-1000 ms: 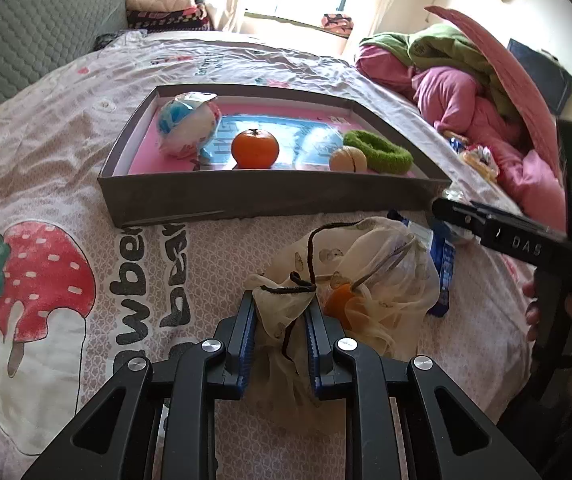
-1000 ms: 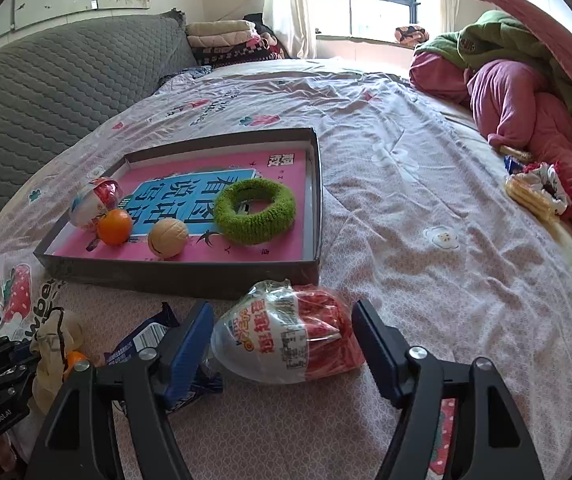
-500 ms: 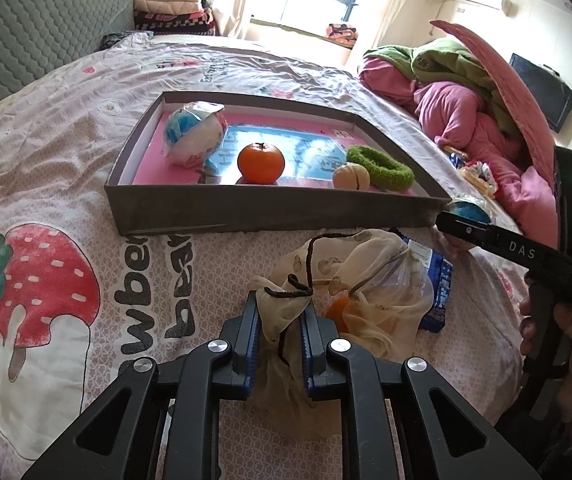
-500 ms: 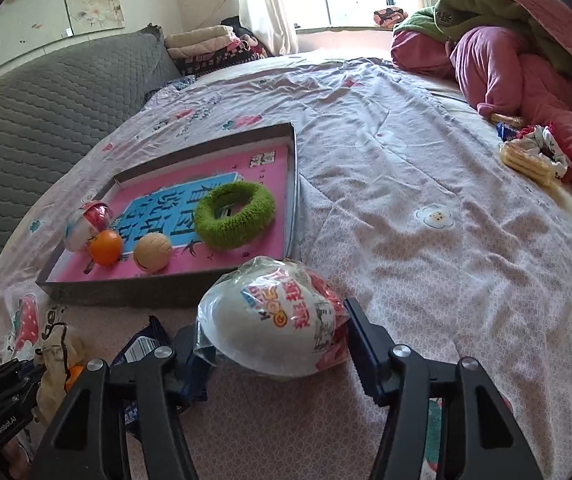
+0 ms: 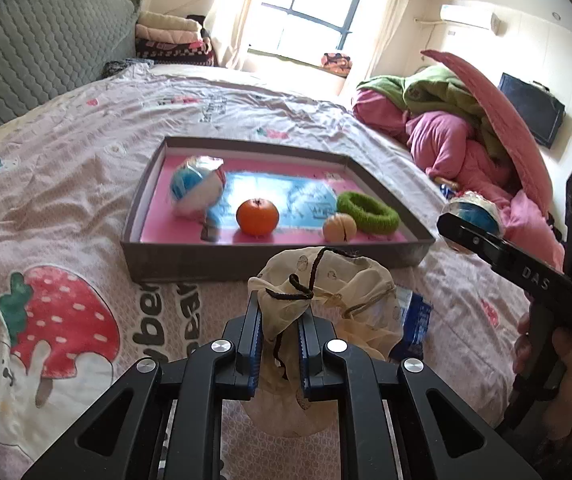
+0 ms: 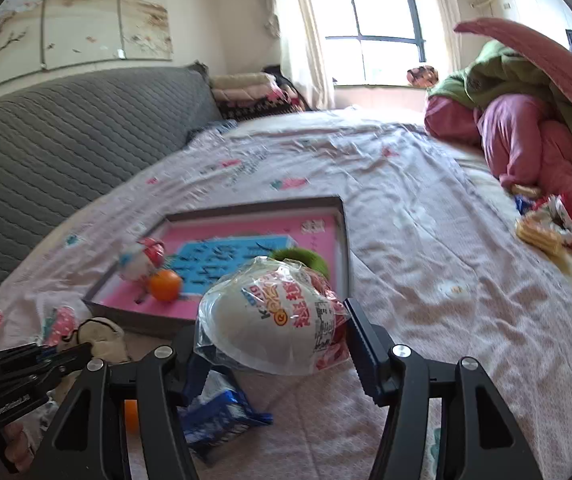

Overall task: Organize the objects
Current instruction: 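Lift the Kinder Joy egg with the right tool while the left tool carries the mesh bag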

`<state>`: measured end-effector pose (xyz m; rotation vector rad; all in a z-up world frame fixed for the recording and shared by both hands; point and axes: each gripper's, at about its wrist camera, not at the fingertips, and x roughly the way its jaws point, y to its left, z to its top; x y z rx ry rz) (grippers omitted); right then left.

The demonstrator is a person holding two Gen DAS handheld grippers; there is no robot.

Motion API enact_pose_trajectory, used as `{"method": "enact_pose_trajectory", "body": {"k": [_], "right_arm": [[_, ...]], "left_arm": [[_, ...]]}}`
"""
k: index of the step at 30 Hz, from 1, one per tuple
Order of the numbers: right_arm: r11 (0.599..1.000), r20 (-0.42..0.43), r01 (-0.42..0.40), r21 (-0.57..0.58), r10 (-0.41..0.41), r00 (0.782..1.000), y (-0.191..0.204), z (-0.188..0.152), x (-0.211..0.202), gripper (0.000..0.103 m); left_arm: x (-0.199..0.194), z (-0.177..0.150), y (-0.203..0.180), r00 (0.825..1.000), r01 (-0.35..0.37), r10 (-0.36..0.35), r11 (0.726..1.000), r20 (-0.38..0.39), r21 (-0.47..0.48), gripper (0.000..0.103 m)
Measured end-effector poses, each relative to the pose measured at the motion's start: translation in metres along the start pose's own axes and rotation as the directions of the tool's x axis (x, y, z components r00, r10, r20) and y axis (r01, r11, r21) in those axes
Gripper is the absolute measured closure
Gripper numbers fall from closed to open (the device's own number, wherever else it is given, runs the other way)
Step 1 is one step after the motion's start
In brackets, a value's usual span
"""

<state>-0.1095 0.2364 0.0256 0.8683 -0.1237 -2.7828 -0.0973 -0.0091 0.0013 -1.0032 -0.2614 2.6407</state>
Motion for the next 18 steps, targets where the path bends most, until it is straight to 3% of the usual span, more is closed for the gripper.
{"method": "enact_pose_trajectory", "body": {"k": [7,18], "right_arm": [[0.997,0.096,-0.015,-0.072,0.022,0.995,0.02,0.006,-0.016,0.043],[0.988,0.14,-0.008,-0.154,0.03,0.99,0.043,0.008,-0.017,0.043]], "left_arm": [[-0.006,0.012,0.003,0.996,-0.067,0.067,0.998,0.054,0.01,0.089],[-0.012,0.028,-0.002,0.988,-0.099,0.094,0.994,0.123,0.039,0.089]]}}
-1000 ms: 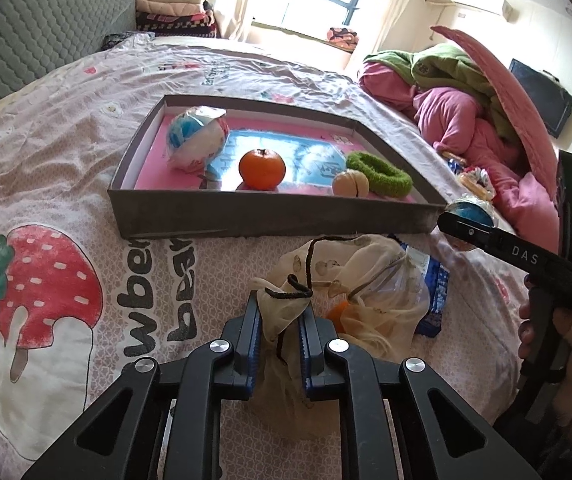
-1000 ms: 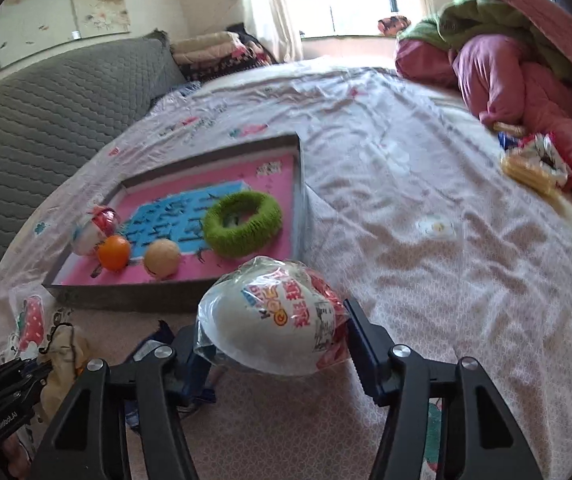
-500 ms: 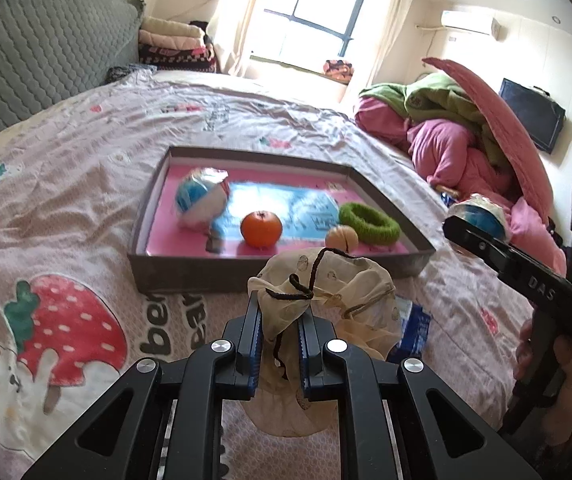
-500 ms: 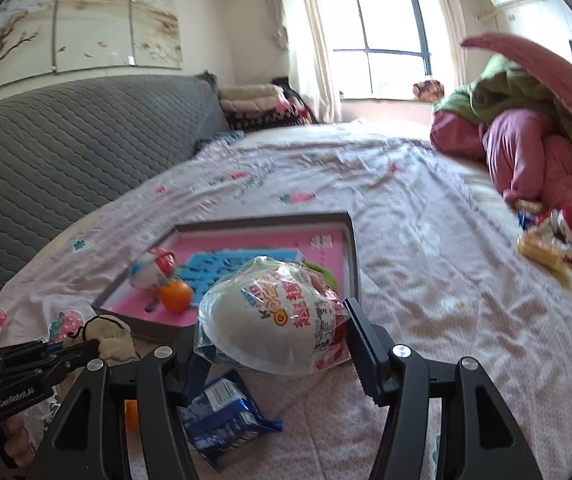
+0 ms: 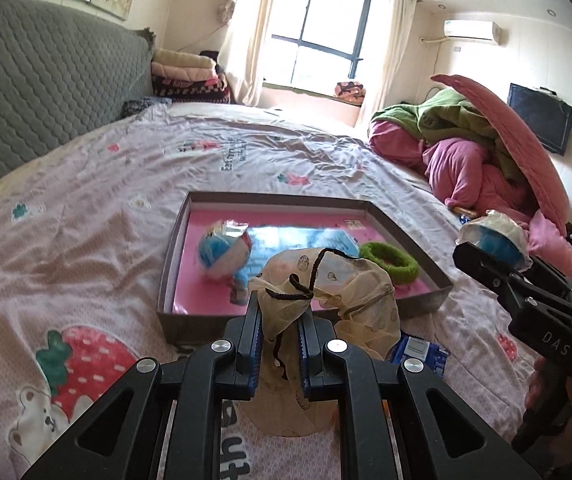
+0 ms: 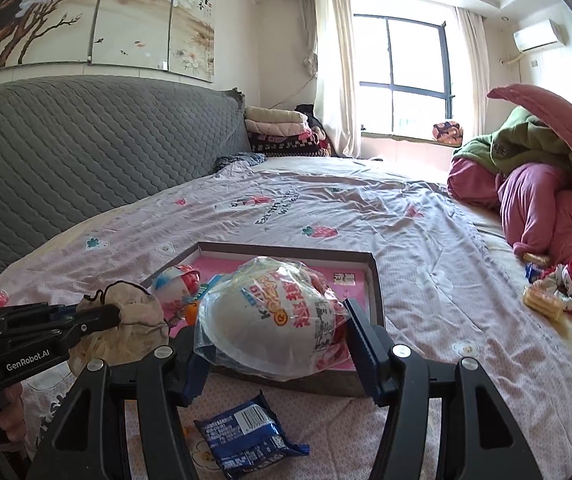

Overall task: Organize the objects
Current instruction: 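Lift the Kinder Joy egg with the right tool while the left tool carries the mesh bag, then lower the mesh bag onto the book with the left tool while the right tool lowers the egg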

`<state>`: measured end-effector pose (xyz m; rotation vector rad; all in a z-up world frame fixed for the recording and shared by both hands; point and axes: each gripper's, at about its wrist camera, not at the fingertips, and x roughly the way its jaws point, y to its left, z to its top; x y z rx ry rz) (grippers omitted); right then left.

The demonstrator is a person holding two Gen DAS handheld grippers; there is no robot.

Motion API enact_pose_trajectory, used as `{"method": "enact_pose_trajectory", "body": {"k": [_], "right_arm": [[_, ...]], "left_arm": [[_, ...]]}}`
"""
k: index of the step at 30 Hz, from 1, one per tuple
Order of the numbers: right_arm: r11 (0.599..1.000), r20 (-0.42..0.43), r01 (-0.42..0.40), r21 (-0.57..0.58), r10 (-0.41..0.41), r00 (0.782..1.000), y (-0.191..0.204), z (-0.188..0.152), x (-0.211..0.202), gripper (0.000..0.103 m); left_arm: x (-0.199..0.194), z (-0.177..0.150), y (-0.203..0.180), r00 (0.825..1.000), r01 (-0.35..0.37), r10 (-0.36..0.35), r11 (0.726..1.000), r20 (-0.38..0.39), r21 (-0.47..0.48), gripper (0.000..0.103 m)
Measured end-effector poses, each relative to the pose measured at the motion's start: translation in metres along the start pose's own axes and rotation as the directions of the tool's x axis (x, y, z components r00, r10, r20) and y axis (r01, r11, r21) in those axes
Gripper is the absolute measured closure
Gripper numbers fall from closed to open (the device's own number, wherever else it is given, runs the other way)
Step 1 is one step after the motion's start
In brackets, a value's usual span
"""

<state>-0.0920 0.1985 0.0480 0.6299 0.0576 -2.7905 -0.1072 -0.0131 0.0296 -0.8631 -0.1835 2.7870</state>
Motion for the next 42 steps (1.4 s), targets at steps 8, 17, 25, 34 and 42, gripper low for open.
{"method": "enact_pose_trajectory", "body": {"k": [8,17,25,34,42], "right_arm": [[1.0,0.025,0.0,-0.015,0.001,1.0,0.005,0.007,0.004,0.043],[0.999,0.05,0.019,-0.033,-0.017,0.999,0.004,0.018,0.012,0.043],[0.998,0.061,0.038,-0.053,-0.035,0.998,-0.003,0.029,0.024,0.043],[0.995,0.052,0.056,-0.078,-0.052,0.997,-0.007,0.034,0.042,0.043],[0.994,0.018,0.077,-0.082,-0.076,0.997,-0.017,0.037,0.065,0.043]], "left_arm": [[0.004,0.014,-0.004,1.0,-0.003,0.002,1.0,0.023,0.014,0.088],[0.017,0.033,-0.007,0.999,-0.018,0.016,0.999,0.05,0.034,0.088],[0.031,0.048,-0.002,0.998,-0.035,0.032,0.999,0.061,0.04,0.088],[0.045,0.063,0.014,0.995,-0.072,0.07,0.997,0.069,0.033,0.088],[0.058,0.063,0.023,0.992,-0.108,0.106,0.994,0.065,0.031,0.088]]}}
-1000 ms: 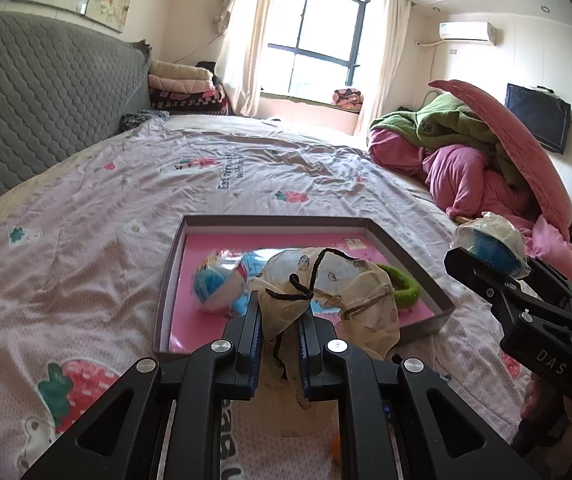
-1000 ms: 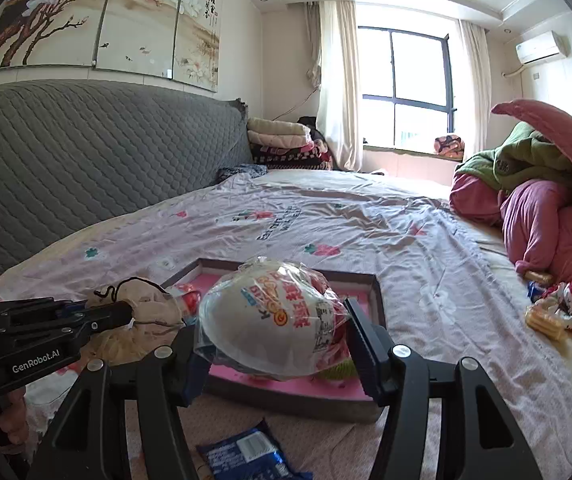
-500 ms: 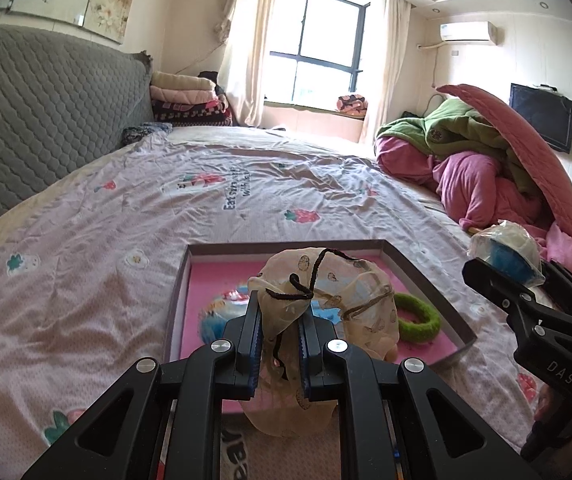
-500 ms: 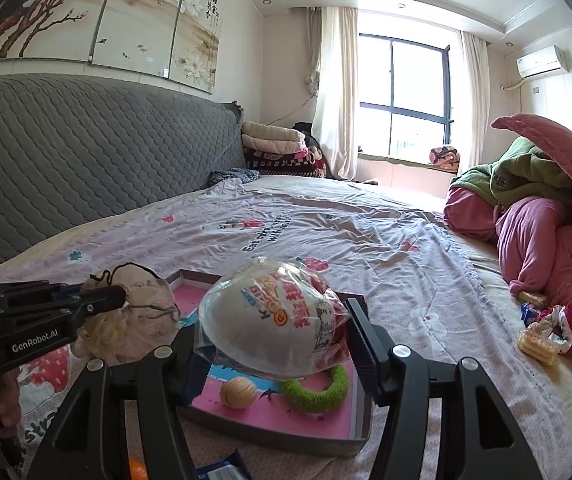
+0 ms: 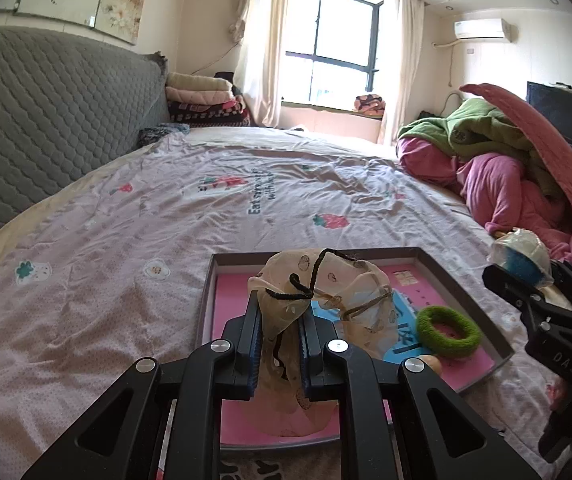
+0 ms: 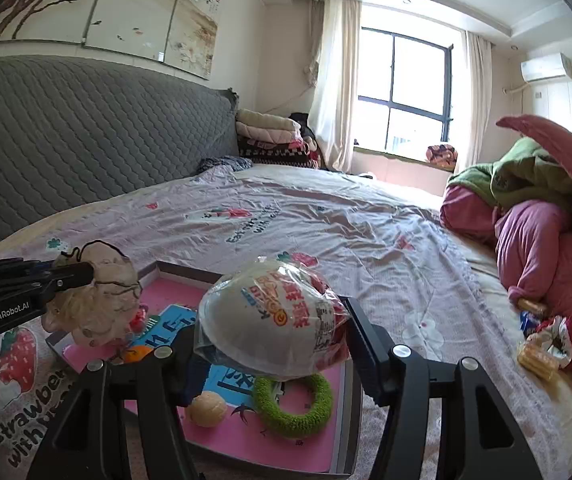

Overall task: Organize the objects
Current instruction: 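Lower the mesh bag onto the book with the left tool while the right tool lowers the egg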

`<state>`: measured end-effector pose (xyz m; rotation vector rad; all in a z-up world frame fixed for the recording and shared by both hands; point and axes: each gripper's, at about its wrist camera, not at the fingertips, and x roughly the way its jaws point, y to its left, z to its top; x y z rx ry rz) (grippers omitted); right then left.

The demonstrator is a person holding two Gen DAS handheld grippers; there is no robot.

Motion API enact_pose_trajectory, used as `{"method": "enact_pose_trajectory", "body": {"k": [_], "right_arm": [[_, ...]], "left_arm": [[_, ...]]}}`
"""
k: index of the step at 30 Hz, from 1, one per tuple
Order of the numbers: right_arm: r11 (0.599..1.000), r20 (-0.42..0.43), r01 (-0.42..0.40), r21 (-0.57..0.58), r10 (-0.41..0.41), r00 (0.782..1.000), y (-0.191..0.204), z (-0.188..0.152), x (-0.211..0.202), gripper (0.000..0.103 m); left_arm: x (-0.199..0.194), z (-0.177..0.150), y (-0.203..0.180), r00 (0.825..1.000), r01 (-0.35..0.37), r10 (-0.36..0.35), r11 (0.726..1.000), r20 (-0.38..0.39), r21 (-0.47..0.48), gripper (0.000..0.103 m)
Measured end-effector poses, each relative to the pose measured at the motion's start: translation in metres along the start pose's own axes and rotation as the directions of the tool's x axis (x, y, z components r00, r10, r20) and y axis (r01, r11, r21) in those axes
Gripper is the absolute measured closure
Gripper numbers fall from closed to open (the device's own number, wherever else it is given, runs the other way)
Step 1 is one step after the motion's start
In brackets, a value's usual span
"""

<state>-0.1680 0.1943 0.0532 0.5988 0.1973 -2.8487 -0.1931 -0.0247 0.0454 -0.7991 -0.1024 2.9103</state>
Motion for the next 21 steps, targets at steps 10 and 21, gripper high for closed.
{"method": "enact_pose_trajectory", "body": {"k": [10,21], "right_arm": [[0.999,-0.068,-0.007,0.042,0.01,0.998,-0.01,-0.008,0.013,0.043],[0.998,-0.182,0.011,0.067,0.001,0.983,-0.014,-0.022,0.029,0.043]], "left_arm": [[0.011,-0.011,-0.001,0.999,-0.033,0.034,0.999,-0.014,0.018,0.087],[0.016,-0.025,-0.008,0.998,-0.066,0.067,0.996,-0.008,0.062,0.086]]}}
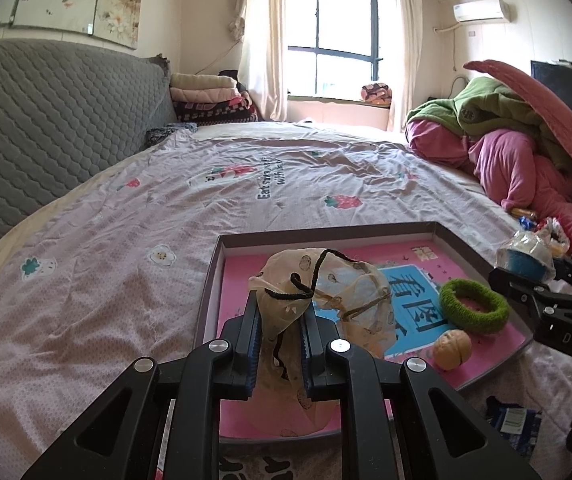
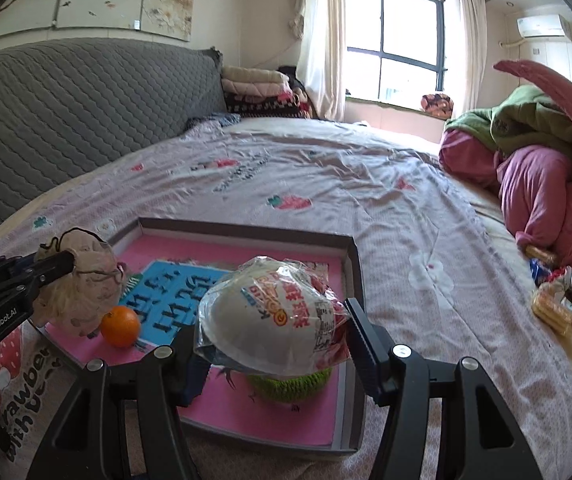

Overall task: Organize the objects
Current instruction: 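Lower the mesh bag onto the book with the left tool while the right tool lowers the egg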

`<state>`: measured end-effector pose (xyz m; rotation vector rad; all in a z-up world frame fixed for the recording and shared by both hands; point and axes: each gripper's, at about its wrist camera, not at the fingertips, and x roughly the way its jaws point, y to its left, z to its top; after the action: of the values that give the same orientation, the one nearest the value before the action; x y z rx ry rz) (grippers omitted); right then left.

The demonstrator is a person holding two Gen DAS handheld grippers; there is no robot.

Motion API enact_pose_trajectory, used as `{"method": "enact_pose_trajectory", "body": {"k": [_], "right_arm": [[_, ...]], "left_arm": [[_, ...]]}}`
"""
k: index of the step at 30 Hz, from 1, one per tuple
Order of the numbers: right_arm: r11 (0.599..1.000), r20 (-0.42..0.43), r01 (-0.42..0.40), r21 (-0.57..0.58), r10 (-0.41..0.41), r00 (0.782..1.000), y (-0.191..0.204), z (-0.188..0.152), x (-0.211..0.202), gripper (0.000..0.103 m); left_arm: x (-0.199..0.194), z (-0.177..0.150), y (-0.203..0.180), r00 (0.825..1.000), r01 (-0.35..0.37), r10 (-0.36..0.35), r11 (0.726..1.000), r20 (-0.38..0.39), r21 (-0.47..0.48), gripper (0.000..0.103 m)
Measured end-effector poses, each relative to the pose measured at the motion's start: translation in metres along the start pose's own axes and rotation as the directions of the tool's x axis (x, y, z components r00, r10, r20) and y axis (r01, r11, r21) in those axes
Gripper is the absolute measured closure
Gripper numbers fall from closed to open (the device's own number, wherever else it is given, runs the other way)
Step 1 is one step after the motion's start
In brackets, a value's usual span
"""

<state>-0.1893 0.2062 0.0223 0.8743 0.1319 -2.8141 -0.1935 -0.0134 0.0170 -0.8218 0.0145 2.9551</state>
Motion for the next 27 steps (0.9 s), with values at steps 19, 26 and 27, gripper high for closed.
{"method": "enact_pose_trajectory", "body": {"k": [19,26,27], "right_arm": [[0.998,-0.081,0.009,-0.057,-0.013,0.997,0.017,-0.016,0.012,0.042],[0.998,-0.094,0.018,-0.067,-0.025,0.995,0.02,-0.019,0.014,0.042],[0.998,-0.099,0.021,-0.066,-0.027,0.995,0.02,-0.019,0.015,0.042]], "left_arm": [[0.002,-0.02,-0.002,1.0,-0.03,0.03,1.0,0.007,-0.008,0.082],[0.0,-0.024,0.003,0.999,-0.031,0.031,0.999,0.007,-0.041,0.078],[0.0,-0.024,0.003,0.999,-0.032,0.033,0.999,0.005,-0.042,0.077]]}}
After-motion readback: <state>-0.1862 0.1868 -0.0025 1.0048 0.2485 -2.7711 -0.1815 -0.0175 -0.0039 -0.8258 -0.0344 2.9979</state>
